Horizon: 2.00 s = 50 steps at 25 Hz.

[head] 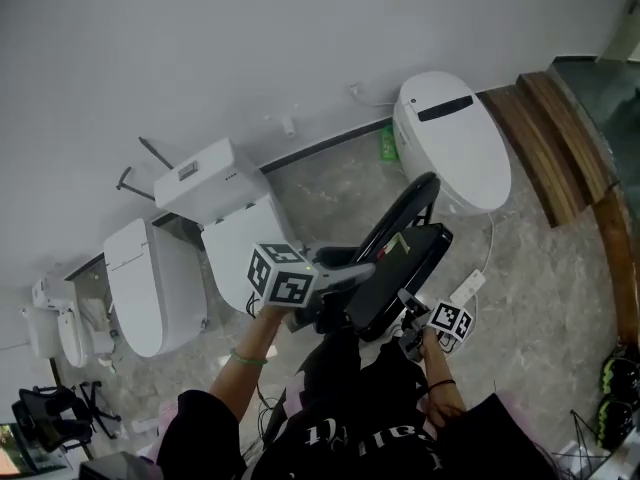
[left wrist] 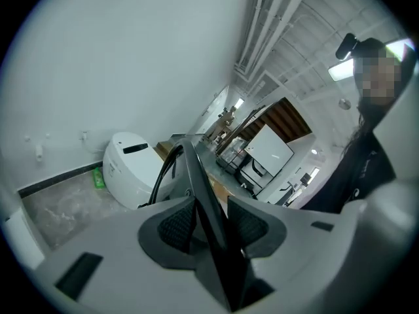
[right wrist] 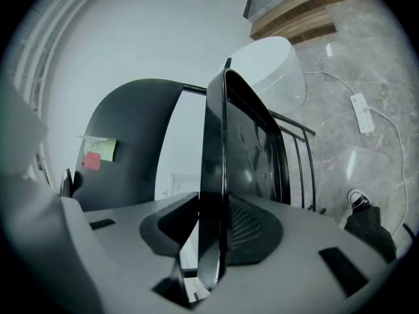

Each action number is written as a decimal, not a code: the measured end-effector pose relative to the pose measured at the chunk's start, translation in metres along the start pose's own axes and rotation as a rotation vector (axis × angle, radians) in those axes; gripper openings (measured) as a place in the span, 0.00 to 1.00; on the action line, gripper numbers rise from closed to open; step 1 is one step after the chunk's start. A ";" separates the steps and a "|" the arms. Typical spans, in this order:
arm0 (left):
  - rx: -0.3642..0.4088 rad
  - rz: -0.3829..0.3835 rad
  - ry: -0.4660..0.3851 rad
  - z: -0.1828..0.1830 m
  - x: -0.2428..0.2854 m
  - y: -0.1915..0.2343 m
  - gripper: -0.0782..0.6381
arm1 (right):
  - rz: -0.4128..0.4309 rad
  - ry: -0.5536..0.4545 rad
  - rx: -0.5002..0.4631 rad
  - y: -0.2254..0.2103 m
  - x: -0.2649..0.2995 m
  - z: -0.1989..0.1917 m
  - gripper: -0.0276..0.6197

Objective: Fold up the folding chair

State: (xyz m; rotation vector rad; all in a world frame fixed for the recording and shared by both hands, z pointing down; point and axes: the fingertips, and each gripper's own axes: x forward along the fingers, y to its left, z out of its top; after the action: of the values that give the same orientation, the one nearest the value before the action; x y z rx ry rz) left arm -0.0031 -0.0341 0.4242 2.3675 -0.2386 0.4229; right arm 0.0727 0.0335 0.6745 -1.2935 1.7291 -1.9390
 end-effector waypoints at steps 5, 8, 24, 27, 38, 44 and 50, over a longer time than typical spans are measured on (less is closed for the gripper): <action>0.005 -0.029 0.030 0.016 -0.025 0.032 0.32 | 0.005 -0.022 0.026 0.025 0.039 0.003 0.23; -0.029 -0.062 0.001 0.029 -0.038 0.052 0.32 | 0.019 -0.050 0.046 0.042 0.063 0.006 0.22; -0.112 -0.026 -0.081 0.124 -0.049 0.142 0.31 | 0.048 0.075 0.024 0.107 0.173 0.079 0.17; -0.091 0.016 -0.066 0.148 -0.041 0.161 0.31 | 0.063 0.114 0.024 0.117 0.195 0.106 0.17; -0.082 0.122 -0.046 0.239 -0.017 0.257 0.31 | 0.049 0.166 0.011 0.145 0.283 0.210 0.17; -0.053 0.142 -0.043 0.259 -0.020 0.277 0.31 | 0.045 0.136 -0.013 0.156 0.306 0.235 0.17; -0.040 0.084 -0.029 0.304 -0.034 0.340 0.31 | 0.021 0.077 -0.001 0.181 0.366 0.268 0.17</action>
State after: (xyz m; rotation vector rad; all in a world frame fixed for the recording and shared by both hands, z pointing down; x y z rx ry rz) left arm -0.0607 -0.4878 0.4114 2.3318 -0.3574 0.4195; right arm -0.0106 -0.4469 0.6517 -1.2106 1.7726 -2.0008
